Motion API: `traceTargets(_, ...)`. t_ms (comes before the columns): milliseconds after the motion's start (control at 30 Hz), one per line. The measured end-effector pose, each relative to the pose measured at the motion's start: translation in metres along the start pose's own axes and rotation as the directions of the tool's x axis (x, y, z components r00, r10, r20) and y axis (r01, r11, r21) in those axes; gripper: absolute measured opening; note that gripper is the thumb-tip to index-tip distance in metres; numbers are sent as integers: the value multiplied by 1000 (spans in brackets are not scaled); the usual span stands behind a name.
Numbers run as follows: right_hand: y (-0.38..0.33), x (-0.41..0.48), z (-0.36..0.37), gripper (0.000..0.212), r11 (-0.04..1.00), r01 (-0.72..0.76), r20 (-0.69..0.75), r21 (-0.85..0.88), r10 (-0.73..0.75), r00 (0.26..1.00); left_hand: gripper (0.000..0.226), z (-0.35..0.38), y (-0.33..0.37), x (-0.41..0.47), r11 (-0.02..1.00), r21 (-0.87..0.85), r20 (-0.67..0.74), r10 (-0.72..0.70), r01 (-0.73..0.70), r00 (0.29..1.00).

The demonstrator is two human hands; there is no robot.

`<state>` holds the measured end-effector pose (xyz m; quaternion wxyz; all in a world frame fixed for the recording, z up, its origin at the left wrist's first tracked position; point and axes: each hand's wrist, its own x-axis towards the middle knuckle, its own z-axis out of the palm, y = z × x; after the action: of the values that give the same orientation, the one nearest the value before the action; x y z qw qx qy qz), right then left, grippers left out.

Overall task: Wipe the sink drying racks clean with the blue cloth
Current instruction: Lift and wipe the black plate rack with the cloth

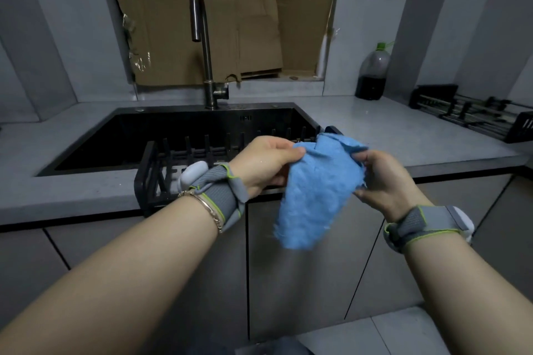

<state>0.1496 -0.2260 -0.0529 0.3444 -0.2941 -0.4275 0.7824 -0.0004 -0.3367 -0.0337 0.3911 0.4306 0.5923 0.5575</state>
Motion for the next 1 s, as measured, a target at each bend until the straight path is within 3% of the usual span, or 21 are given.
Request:
traceTargets(167, 25, 2, -53, 25, 919, -208, -199, -336, 147, 969, 15, 8, -1, 4, 961, 274, -105, 60, -29, 993)
traceTargets(233, 33, -2, -65, 26, 877, -246, -267, -413, 142, 953, 24, 9, -2, 7, 935, 353, -128, 73, -23, 989)
traceTargets(300, 35, -5, -64, 23, 864, -139, -343, -484, -41, 939, 33, 12, -2, 7, 888, 459, -75, 62, -21, 995)
traceTargets(367, 28, -9, -51, 15, 850, 56, -212, -524, -194, 958, 35, 18, 0, 8, 836, 547, -8, 34, -24, 999)
traceTargets(467, 19, -22, -17, 24, 824, 240, 232, -513, -136, 963, 38, 27, -2, 9, 862, 507, -1, 10, -8, 1000)
traceTargets(533, 22, -25, -5, 39, 820, 264, 383, -508, -60, 922, 38, 31, -4, 9, 906, 422, 3, -20, 17, 1000)
traceTargets(600, 33, -21, -3, 41, 833, 242, 367, -497, -52, 929, 36, 28, -8, 8, 916, 400, -8, -38, 38, 999)
traceTargets(667, 45, -18, -5, 39, 827, 226, 307, -515, -68, 949, 37, 22, -13, 8, 869, 493, -48, -12, 34, 999)
traceTargets(767, 61, -17, -9, 21, 849, 162, 280, -503, -18, 960, 34, 18, -21, 5, 757, 653, -103, 83, 5, 991)
traceTargets(867, 75, -16, -5, 9, 892, 96, 236, -441, 12, 972, 27, 20, -27, 6, 761, 648, -165, 162, -16, 973)
traceTargets(1000, 92, -17, -2, 14, 998, 15, 237, -66, 1, 972, 31, 21, -31, 7, 852, 523, -228, 164, -22, 960)
